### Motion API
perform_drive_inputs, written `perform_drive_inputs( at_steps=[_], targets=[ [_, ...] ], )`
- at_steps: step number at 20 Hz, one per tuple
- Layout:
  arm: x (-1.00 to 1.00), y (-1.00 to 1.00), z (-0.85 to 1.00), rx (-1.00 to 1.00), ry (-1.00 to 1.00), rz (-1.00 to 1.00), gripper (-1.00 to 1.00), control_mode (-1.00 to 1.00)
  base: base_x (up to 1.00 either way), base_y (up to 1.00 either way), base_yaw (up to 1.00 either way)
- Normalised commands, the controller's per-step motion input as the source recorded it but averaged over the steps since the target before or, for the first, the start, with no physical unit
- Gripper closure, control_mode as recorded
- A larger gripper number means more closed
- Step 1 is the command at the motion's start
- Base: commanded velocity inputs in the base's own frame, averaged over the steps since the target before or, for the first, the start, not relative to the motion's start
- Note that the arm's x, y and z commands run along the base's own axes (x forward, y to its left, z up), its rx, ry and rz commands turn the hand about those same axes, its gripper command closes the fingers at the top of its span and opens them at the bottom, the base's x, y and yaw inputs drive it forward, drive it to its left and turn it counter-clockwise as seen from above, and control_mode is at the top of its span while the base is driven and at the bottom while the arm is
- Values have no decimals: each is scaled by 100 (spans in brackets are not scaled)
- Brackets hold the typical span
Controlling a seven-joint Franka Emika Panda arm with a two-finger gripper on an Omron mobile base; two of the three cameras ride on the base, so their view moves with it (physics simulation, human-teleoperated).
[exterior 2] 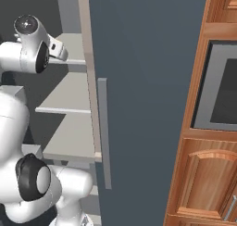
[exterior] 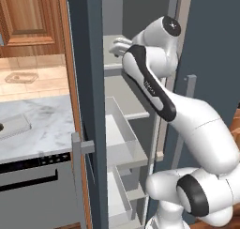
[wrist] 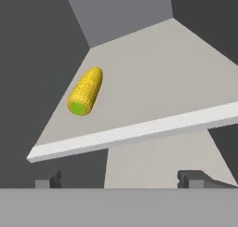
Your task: Take the garlic and corn out of the freezer and place them in the tupperware container on the counter. Then put the tupperware containing the vegetables back in the freezer.
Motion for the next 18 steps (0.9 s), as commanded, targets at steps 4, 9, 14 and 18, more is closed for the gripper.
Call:
perform_drive_inputs(
  at_steps=[4, 9, 14, 18],
  targets=[
    [62, 31, 0, 0, 0, 0, -100, -100, 0, 0, 0],
    [57, 34, 0, 0, 2, 0, -100, -100, 0, 0, 0],
    [51, 33, 0, 0, 5, 0, -100, -100, 0, 0, 0],
    [59, 27, 0, 0, 7, 0, -100, -100, 0, 0, 0]
  ],
)
